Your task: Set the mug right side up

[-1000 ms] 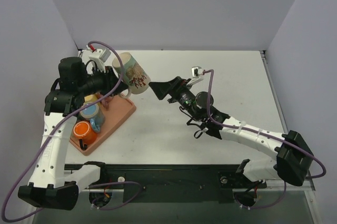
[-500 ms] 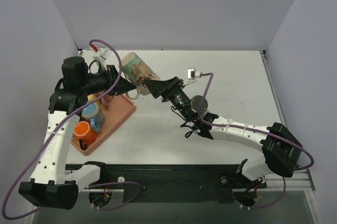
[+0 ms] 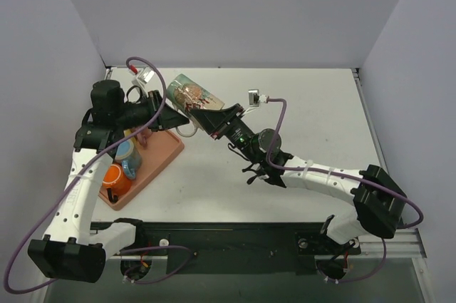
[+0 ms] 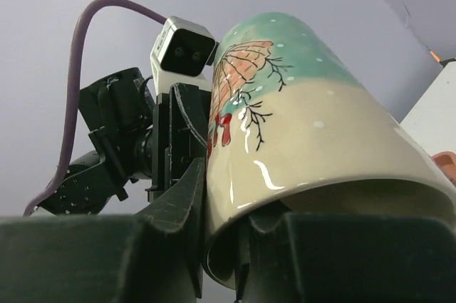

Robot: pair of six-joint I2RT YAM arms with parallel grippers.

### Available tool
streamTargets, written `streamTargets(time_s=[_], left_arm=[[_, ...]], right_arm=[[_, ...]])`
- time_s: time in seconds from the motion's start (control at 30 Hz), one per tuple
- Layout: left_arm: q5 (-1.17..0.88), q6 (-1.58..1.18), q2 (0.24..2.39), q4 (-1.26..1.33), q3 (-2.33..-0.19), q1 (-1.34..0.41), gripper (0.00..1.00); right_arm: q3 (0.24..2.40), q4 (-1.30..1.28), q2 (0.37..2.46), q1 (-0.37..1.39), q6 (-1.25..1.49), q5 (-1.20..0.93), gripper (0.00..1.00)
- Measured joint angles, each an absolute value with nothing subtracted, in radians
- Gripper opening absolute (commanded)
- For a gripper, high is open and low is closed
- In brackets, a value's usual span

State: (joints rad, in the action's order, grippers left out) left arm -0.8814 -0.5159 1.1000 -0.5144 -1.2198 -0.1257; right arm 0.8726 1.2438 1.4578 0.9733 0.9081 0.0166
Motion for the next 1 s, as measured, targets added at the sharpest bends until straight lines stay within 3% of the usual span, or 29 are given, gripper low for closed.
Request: streamTargets(time_s=[0.07,0.1,0.13,0.2,0.5,0.6,0.77,1.0], left_arm=[[-0.884,-0.530,1.100,-0.520,-1.208,-0.126,0.16],[-0.882,-0.529,1.102,-0.521,-1.206,-0.130,0.37],[-0.881,-0.526,1.105,-0.521,-1.206,-0.132,0.51],[-0.873,-0.486,1.106,-0.522,-1.206,-0.139,0.59],[-0.613,-0.237,1.098,-0.590,-1.207,-0.141,0.60],[-0.518,-0.154,1.106,-0.656,-1.223,-0.142,0.60],[-0.375,-0.009,1.136,-0.750,-1.258,-0.142,0.64],[-0.223,0.133,1.169,-0.827,-1.256,-0.143,0.68]], right_arm=[[0.867,1.237,1.449,0.977,0.874,0.015,0.00],[0.865,1.235,1.446,0.977,0.862,0.014,0.00],[0.864,1.227,1.440,0.978,0.850,0.014,0.00],[0.864,1.182,1.415,0.981,0.818,0.026,0.00],[0.864,0.597,1.260,0.959,0.567,0.155,0.00],[0.943,0.281,1.258,0.921,0.465,0.184,0.00],[1.212,-0.284,1.324,0.778,0.301,0.243,0.00],[1.284,-0.598,1.427,0.476,0.176,0.231,0.00]])
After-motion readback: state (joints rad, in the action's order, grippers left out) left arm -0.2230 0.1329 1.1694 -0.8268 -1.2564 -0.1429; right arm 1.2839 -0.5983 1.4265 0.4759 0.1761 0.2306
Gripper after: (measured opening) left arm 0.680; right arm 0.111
